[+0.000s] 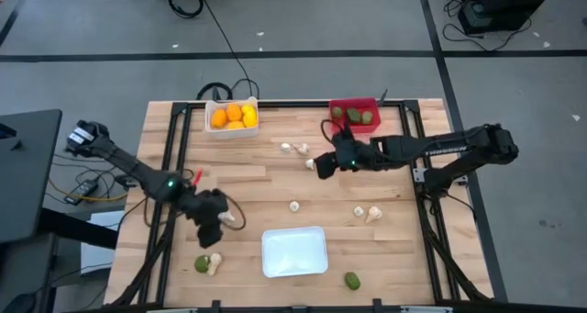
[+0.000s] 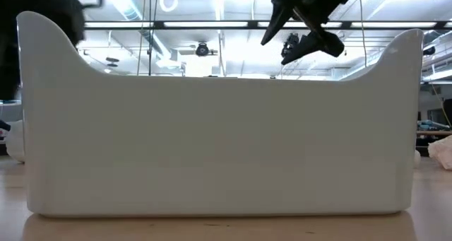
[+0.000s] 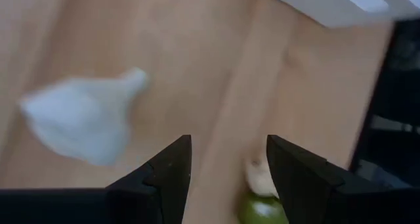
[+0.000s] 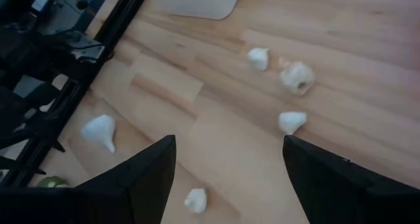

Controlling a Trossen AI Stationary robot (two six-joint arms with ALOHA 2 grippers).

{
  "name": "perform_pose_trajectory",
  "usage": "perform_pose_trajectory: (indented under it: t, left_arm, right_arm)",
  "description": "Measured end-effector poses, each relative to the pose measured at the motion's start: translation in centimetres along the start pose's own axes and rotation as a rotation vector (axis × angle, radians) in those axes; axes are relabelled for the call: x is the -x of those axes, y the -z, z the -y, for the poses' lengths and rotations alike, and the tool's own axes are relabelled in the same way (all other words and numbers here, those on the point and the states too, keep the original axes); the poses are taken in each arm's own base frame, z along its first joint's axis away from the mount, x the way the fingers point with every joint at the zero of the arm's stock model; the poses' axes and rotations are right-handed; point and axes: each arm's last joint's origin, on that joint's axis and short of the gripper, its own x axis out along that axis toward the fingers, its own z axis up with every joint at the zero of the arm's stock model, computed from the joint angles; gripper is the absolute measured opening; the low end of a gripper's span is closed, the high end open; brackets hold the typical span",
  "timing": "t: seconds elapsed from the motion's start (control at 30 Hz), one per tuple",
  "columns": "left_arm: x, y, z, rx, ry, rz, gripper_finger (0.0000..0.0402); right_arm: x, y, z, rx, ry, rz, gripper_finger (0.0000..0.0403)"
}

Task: Sort produce into baskets
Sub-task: Put the green lime into the red bin

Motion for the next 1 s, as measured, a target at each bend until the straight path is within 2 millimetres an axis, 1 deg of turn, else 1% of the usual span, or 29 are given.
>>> perform_pose_trajectory:
  t: [0.13, 0.33, 0.43, 0.6, 0.77, 0.9, 1.0]
  left_arm:
    - [0.0, 1.7, 1.2, 0.002, 0.037, -0.042, 0.0202]
    - [-0.1, 4.8, 3.0, 0.025, 0.087, -0.117, 0.0202]
    - [-0.6, 5.9, 3.7, 0.001, 0.083, -0.12, 0.0202]
    - [-2.1, 7.0, 4.5, -0.024, 0.058, -0.137, 0.0206]
    - [-4.0, 8.1, 5.2, -0.044, 0.048, -0.161, 0.0229]
    - [-4.9, 8.6, 5.8, -0.058, 0.063, -0.17, 0.0257]
    - [-5.6, 8.8, 5.5, -0.066, 0.014, -0.162, 0.028]
  right_arm:
    - [0.1, 1.4, -0.7, 0.011, -0.004, -0.006, 0.0289]
    - [-0.5, 3.4, -1.5, 0.029, -0.001, -0.051, 0.0289]
    - [-1.0, 4.5, -1.8, 0.04, 0.013, -0.066, 0.0289]
    - [-2.0, 5.9, -2.1, 0.05, 0.038, -0.097, 0.0289]
    - [-2.4, 6.7, -2.2, 0.064, 0.037, -0.131, 0.0289]
    - [-2.4, 6.8, -2.3, 0.069, 0.035, -0.137, 0.0289]
    - [-2.4, 6.8, -2.3, 0.071, 0.037, -0.139, 0.0289]
